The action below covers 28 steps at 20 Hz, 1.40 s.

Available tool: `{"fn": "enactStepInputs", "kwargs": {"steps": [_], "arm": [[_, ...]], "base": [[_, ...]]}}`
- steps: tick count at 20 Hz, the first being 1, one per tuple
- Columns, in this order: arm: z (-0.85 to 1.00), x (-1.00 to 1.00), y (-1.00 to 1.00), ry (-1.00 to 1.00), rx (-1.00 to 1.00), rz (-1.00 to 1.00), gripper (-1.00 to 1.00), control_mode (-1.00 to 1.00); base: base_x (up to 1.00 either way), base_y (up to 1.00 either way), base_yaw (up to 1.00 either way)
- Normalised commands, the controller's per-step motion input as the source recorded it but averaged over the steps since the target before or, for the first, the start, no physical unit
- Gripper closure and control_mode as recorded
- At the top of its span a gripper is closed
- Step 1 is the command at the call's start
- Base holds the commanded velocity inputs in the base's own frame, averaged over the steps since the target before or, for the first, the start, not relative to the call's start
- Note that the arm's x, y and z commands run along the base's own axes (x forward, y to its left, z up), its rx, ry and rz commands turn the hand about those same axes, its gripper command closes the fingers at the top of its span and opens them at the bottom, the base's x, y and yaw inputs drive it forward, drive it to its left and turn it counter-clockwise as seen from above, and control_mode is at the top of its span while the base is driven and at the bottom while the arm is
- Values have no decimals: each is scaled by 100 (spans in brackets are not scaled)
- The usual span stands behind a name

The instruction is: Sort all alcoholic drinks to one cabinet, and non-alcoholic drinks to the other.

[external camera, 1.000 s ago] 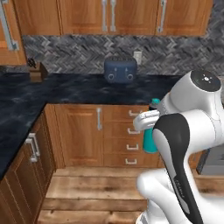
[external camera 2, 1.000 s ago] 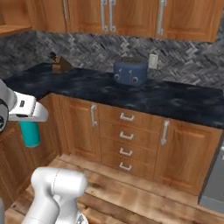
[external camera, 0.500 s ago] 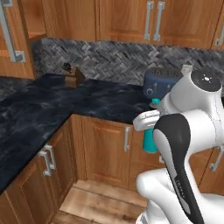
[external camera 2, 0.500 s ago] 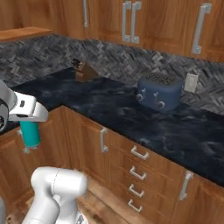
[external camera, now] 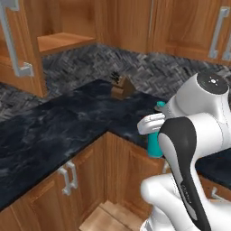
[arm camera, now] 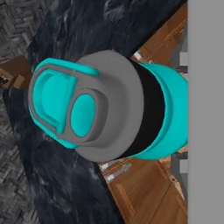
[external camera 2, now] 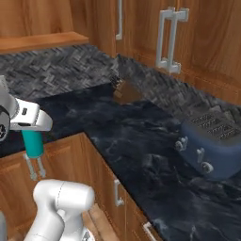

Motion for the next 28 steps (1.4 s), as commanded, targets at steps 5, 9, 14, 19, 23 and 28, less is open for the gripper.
{"fn": "enactStepInputs", "kwargs": {"steps": [5, 9, 14, 19, 23, 28], "arm": [[0, 0, 0, 0, 0, 0, 100, 100], [0, 0, 0, 0, 0, 0, 100, 100], [0, 0, 0, 0, 0, 0, 100, 100], [0, 0, 0, 0, 0, 0, 100, 100], [0, 0, 0, 0, 0, 0, 100, 100], [0, 0, 0, 0, 0, 0, 100, 100]], "base": [[87, -19, 62], [36, -1, 64], [44, -2, 52], [76, -29, 37], [52, -31, 33], [43, -36, 25]]}}
